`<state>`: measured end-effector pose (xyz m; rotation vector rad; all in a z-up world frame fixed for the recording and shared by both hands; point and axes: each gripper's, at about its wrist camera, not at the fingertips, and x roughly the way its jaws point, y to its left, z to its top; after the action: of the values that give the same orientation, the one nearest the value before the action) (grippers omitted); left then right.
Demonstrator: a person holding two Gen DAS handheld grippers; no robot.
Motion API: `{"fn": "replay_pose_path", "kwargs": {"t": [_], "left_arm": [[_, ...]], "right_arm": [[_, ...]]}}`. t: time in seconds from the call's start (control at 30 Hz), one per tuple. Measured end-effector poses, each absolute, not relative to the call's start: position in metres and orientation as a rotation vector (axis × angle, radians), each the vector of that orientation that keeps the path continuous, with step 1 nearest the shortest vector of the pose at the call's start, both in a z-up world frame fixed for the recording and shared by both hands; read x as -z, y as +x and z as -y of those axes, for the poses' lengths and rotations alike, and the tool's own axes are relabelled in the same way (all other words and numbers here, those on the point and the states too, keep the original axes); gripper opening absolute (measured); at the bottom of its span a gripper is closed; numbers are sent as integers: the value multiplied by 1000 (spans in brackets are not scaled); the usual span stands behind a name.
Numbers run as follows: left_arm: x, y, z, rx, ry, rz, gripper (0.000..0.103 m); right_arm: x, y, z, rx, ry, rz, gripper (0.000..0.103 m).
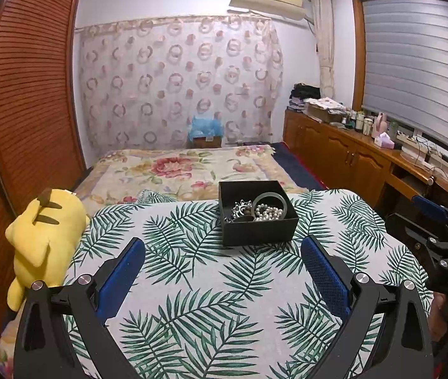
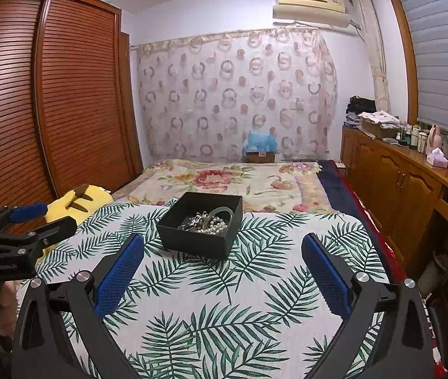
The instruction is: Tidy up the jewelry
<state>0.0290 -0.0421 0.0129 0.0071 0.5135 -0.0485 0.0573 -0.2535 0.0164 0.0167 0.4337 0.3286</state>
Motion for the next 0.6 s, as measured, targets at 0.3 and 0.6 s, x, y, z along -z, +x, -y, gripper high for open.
{"fn": "replay_pose_path", "kwargs": {"t": [0.3,0.6], "left_arm": [[-15,27,44,50,8,-507,95],[-16,27,44,49,7,-504,95]], "right_arm": [[-15,59,254,-324,26,-429,100],[-14,59,254,-321,25,-427,100]]}}
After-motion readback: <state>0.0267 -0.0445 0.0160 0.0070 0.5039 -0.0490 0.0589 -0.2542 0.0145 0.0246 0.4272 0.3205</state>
